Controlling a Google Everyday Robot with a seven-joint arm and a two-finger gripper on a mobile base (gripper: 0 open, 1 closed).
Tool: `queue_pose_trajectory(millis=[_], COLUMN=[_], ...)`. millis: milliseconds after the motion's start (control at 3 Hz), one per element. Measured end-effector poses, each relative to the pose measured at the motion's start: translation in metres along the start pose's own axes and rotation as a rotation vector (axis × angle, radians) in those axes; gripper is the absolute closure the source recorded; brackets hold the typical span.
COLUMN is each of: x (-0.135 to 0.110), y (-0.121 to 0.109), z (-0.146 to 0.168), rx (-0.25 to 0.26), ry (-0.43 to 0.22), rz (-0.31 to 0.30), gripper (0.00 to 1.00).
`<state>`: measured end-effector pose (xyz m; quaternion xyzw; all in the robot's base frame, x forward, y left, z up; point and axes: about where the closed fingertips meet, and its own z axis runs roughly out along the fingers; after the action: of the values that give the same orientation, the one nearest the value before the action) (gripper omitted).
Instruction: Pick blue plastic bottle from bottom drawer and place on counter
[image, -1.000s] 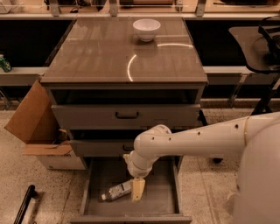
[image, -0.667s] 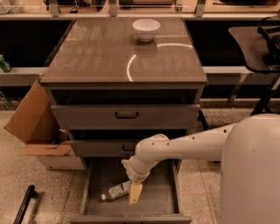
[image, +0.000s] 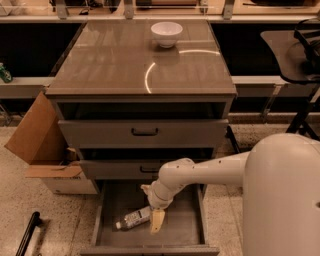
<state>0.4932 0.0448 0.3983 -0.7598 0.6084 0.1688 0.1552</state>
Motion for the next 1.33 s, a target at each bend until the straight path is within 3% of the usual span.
queue_pose_trajectory(millis=[1000,1333], x=[0.027,0.027], y=[-0.032,-0.032], z=[0.106,0.106], rx=[-0.018,-0.018], ry=[-0.075,-0.075], rz=[-0.083,-0.083], gripper=[0.0,0.0])
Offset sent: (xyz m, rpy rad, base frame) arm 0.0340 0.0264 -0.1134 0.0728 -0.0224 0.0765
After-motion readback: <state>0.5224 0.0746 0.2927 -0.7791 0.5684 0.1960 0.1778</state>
